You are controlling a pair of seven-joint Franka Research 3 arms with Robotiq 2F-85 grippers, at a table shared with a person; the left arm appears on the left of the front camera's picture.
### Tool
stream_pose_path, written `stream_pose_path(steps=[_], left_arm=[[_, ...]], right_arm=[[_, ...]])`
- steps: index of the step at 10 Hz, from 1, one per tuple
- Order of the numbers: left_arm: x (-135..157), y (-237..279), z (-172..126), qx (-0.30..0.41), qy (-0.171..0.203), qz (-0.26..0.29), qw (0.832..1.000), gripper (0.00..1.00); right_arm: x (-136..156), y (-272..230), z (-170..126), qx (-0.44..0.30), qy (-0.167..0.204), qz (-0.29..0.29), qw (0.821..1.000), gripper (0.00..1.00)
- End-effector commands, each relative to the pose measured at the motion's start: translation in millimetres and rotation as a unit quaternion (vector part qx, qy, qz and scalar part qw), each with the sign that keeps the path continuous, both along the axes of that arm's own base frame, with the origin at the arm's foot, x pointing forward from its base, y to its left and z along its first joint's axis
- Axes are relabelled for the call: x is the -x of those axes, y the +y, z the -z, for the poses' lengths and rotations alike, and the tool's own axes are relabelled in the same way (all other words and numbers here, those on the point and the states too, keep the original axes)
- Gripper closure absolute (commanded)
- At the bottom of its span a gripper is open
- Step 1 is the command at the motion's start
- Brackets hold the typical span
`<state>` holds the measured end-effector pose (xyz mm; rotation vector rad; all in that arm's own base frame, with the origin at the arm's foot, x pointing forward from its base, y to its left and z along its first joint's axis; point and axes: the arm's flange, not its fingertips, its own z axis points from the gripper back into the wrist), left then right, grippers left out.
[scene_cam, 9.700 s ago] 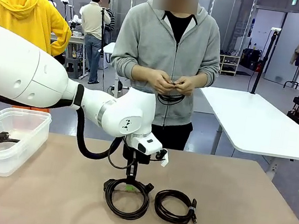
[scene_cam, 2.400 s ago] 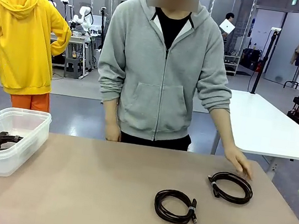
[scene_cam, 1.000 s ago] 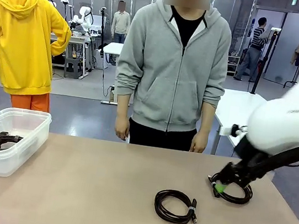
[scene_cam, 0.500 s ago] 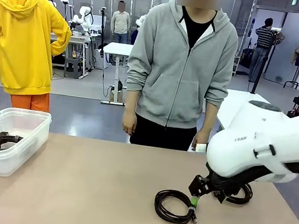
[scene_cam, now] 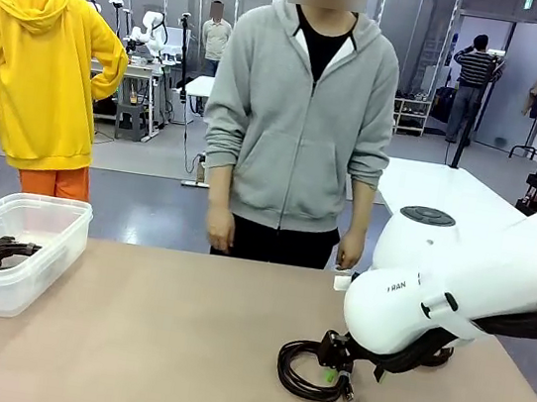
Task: Organize and store the cables.
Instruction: Place the USB Extension Cable into the Organizing box.
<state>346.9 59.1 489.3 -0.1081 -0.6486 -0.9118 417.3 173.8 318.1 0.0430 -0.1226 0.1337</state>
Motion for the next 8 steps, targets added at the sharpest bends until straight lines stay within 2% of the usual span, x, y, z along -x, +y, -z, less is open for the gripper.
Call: stream_pose_path(steps=[1,3,6,7,8], left_arm=[[0,0,-1,0.001,0.002,-0.005,1.000,0.00],[0,0,-1,0.001,0.002,-0.005,1.000,0.00],[0,0,-1,0.001,0.002,-0.005,1.000,0.00],[0,0,-1,0.001,0.002,-0.005,1.000,0.00],[0,0,-1,0.001,0.002,-0.005,1.000,0.00]], right_arm=[[-11,18,6,0.028,-0.023,0.041,0.999,0.00],[-16,19,9,0.030,-0.023,0.044,0.998,0.00],[-25,18,12,-0.002,0.003,0.064,0.998,0.00],[-24,17,11,-0.003,0.004,0.056,0.998,0.21],[-25,17,14,-0.001,0.010,0.057,0.998,0.49]])
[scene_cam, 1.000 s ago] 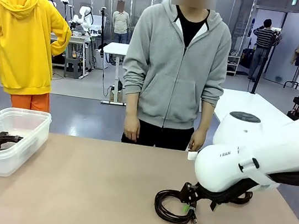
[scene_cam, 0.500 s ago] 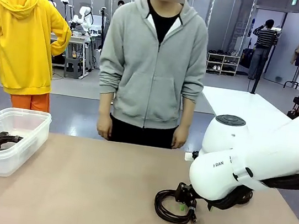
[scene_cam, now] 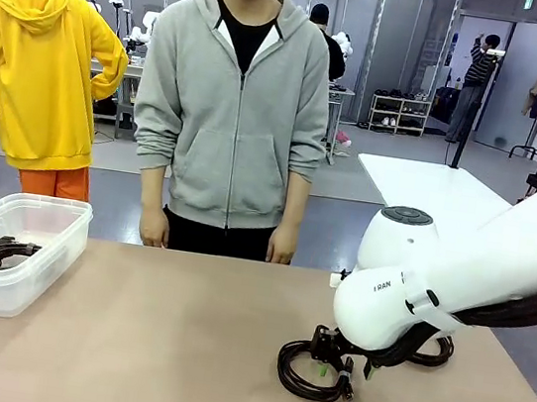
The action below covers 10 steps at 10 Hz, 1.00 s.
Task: Organize and store the cables.
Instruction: Place the USB Extension Cable into the Organizing box.
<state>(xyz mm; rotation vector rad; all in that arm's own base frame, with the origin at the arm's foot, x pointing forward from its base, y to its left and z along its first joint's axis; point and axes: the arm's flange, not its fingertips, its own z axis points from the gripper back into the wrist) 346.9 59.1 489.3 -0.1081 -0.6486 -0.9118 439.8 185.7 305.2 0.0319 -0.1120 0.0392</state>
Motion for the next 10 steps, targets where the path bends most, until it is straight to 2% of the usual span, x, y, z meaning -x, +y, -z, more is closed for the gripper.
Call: stream_pose_path(steps=[1,2,4,5,6,10], left_arm=[[0,0,-1,0.001,0.002,-0.005,1.000,0.00],[0,0,-1,0.001,0.002,-0.005,1.000,0.00],[0,0,-1,0.001,0.002,-0.005,1.000,0.00],[0,0,-1,0.001,0.002,-0.005,1.000,0.00],[0,0,-1,0.001,0.002,-0.005,1.000,0.00],[0,0,-1,0.001,0.002,-0.005,1.000,0.00]], right_arm=[[-3,4,4,-0.012,0.015,0.014,1.000,0.79],[-3,3,3,-0.013,0.015,0.015,1.000,1.00],[-1,3,2,-0.016,0.017,0.017,1.000,1.00],[-2,3,2,-0.017,0.016,0.019,1.000,0.96],[-2,3,0,-0.018,0.013,0.022,1.000,1.00],[-5,-1,-9,-0.025,0.017,0.038,0.999,1.00]])
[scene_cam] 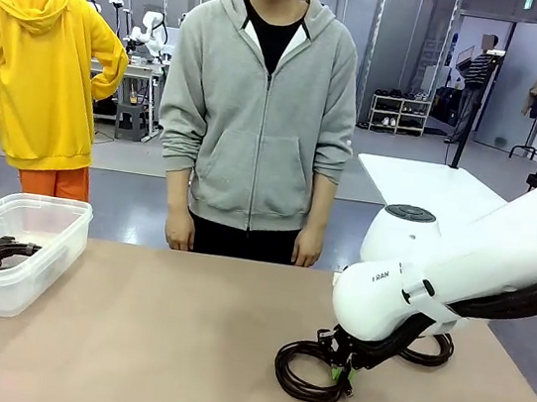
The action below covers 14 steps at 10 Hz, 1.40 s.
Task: Organize and store the cables.
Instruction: Place the USB Extension Cable into the Organizing box.
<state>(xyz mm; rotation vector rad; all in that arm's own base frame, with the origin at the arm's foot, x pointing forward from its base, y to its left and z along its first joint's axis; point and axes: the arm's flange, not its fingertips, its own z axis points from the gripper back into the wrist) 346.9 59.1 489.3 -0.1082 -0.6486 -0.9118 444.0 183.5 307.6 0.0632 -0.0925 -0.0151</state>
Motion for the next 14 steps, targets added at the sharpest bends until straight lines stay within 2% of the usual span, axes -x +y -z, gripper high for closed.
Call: stream_pose_path(steps=[1,5,6,7,8,10,12,14], left_arm=[[0,0,-1,0.001,0.002,-0.005,1.000,0.00],[0,0,-1,0.001,0.002,-0.005,1.000,0.00],[0,0,-1,0.001,0.002,-0.005,1.000,0.00],[0,0,-1,0.001,0.002,-0.005,1.000,0.00],[0,0,-1,0.001,0.002,-0.005,1.000,0.00],[0,0,-1,0.001,0.002,-0.005,1.000,0.00],[0,0,-1,0.001,0.002,-0.005,1.000,0.00],[0,0,-1,0.001,0.002,-0.005,1.000,0.00]], right_arm=[[0,1,1,0.003,-0.002,-0.006,1.000,1.00],[0,1,1,0.003,-0.002,-0.006,1.000,1.00],[1,0,1,0.001,0.001,-0.001,1.000,0.82],[3,1,-19,-0.003,-0.034,0.004,0.999,0.82],[9,3,-42,0.023,-0.028,0.041,0.999,0.82],[26,5,-85,0.031,-0.036,0.047,0.998,0.82],[29,26,-100,0.026,-0.037,0.048,0.998,0.82],[23,81,-109,0.023,-0.045,0.038,0.998,0.82]])
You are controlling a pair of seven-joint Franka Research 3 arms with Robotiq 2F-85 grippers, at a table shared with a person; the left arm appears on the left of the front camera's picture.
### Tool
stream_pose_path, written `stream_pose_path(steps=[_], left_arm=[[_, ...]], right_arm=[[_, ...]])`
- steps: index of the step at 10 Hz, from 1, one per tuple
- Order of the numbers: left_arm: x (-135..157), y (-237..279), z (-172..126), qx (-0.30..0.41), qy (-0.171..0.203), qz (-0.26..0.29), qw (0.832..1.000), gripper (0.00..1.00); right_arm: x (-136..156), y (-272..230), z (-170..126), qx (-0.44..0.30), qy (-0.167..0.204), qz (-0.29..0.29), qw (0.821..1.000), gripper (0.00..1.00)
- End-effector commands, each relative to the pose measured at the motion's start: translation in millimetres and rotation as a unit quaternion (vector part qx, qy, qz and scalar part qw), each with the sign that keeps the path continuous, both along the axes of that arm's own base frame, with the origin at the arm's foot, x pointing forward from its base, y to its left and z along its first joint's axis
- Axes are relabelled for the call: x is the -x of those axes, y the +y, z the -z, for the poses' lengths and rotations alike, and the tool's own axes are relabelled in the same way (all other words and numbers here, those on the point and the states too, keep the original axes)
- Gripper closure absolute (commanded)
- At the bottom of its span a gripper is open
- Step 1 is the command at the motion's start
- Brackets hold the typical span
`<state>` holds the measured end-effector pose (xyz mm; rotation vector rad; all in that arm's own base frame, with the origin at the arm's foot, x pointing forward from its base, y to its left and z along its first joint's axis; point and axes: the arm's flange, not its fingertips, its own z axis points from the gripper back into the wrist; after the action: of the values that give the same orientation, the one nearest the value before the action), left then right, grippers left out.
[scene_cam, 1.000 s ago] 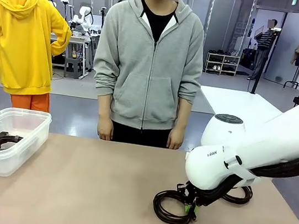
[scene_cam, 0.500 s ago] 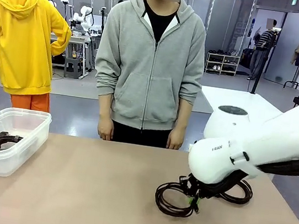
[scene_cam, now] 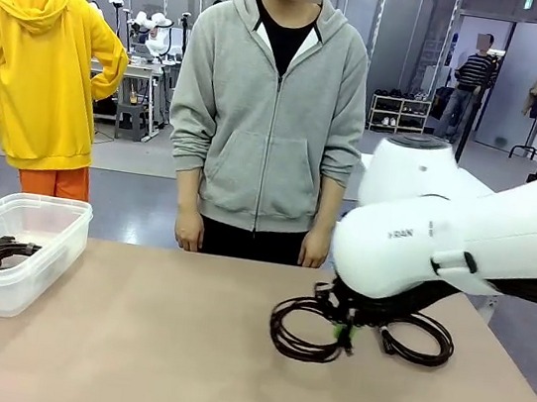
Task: Organize and store the cables.
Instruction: Place the USB Extension Cable into the Organizing box.
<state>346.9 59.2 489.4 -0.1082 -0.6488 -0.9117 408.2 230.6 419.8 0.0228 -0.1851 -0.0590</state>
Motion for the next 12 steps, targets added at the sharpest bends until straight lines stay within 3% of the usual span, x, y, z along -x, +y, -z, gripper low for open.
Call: stream_pose_path(steps=[1,4,6,9,12], left_arm=[[0,0,-1,0.001,0.002,-0.005,1.000,0.00],[0,0,-1,0.001,0.002,-0.005,1.000,0.00],[0,0,-1,0.001,0.002,-0.005,1.000,0.00],[0,0,-1,0.001,0.002,-0.005,1.000,0.00],[0,0,-1,0.001,0.002,-0.005,1.000,0.00]], right_arm=[[-17,63,1,-0.002,-0.013,0.000,1.000,0.82],[-35,155,9,-0.015,-0.035,-0.063,0.997,0.82],[-44,206,32,0.004,-0.019,-0.087,0.996,0.82],[-45,236,70,0.001,0.006,-0.094,0.996,0.82],[-40,237,82,0.000,0.014,-0.078,0.997,0.82]])
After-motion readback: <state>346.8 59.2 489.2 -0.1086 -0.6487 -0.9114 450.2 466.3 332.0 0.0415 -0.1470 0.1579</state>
